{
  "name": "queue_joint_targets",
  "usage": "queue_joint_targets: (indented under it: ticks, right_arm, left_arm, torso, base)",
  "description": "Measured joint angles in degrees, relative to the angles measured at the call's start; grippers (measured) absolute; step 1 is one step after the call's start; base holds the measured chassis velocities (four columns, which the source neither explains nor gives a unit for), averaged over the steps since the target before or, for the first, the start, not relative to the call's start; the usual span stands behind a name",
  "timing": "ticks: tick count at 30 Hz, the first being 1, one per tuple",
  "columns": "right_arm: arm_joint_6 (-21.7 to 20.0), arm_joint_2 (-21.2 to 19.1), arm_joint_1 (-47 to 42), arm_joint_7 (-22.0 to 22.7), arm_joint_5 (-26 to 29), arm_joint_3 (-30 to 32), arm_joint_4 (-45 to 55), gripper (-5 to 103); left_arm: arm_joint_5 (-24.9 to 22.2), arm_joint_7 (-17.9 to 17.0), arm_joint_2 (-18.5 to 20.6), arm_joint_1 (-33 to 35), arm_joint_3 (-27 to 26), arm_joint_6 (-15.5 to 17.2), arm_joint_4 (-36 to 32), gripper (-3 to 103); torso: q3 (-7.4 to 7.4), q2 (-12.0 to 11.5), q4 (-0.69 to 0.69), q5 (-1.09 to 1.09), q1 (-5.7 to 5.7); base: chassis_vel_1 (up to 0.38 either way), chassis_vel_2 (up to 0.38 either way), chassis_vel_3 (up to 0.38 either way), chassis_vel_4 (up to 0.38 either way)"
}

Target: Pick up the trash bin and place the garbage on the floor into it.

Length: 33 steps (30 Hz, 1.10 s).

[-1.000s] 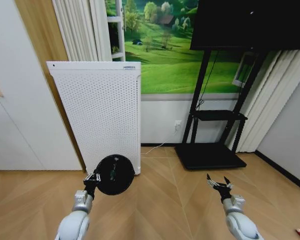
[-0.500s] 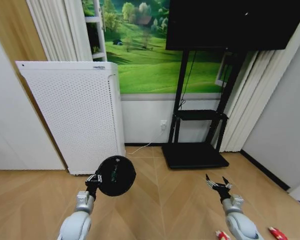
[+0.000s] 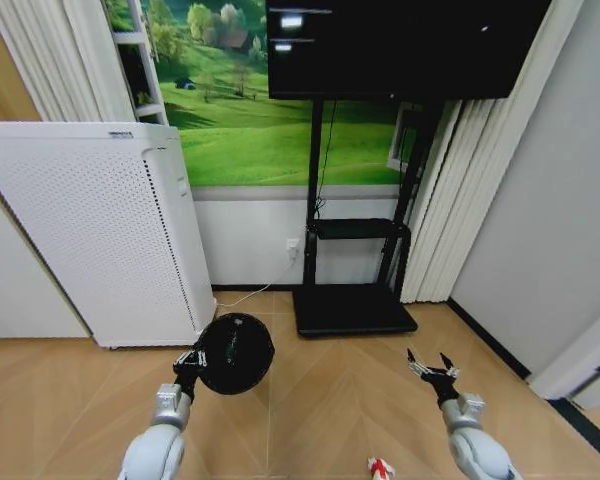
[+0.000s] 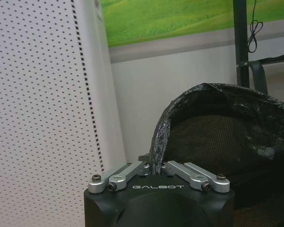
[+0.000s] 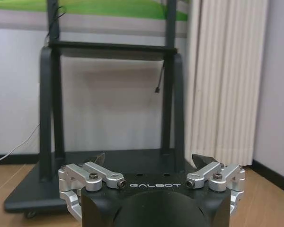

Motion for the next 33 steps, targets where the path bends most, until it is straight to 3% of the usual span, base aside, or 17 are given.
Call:
queue_joint_targets:
  ticks: [5,10,15,25,33]
  right_arm:
    - [-1.8,-4.2,-3.5,1.1,-0.5,-2.0,1.5,100]
    - [-2.4,-7.4,-5.7,1.9,0.0,-3.7,1.3,100]
    - [-4.8,-12.0,-8.6,2.2,4.5,-7.4,0.8,100]
    - [-7.2,-16.5,-8.2,3.0,6.9,-17.0,-0.5,100]
    - [-8.5,-17.1,-6.1,4.4,8.1,-23.3,-3.8,100]
  left_arm:
    - [0.0,0.0,0.4,0.4,0.2,-0.1,0.0,3]
    - [-0.1,0.0,0.9,0.4,0.3,-0.3,0.3,3]
    - [-0.1,0.0,1.5,-0.3,1.1,-0.5,1.9,3]
    - [0.1,-0.1,3.0,-1.0,5.1,0.0,5.1,3]
    - [1.1,0.1,5.6,-0.9,5.9,0.2,7.3,3]
  torso:
    - [0.00,0.0,-0.09,-0.03,0.00]
    - [0.00,0.0,-0.09,-0.04,0.00]
    - [0.00,0.0,-0.05,-0.01,0.00]
    - [0.01,0.0,-0.07,-0.02,0.00]
    - [0.01,0.0,-0.06,-0.03,0.00]
  base:
    - [0.087,0.064,-0.066,-0.043]
    - [-0.004,0.009,-0.026,-0.026]
    - [0.000,0.000,0.000,0.000]
    - [0.000,0.000,0.000,0.000]
    - [0.000,0.000,0.000,0.000]
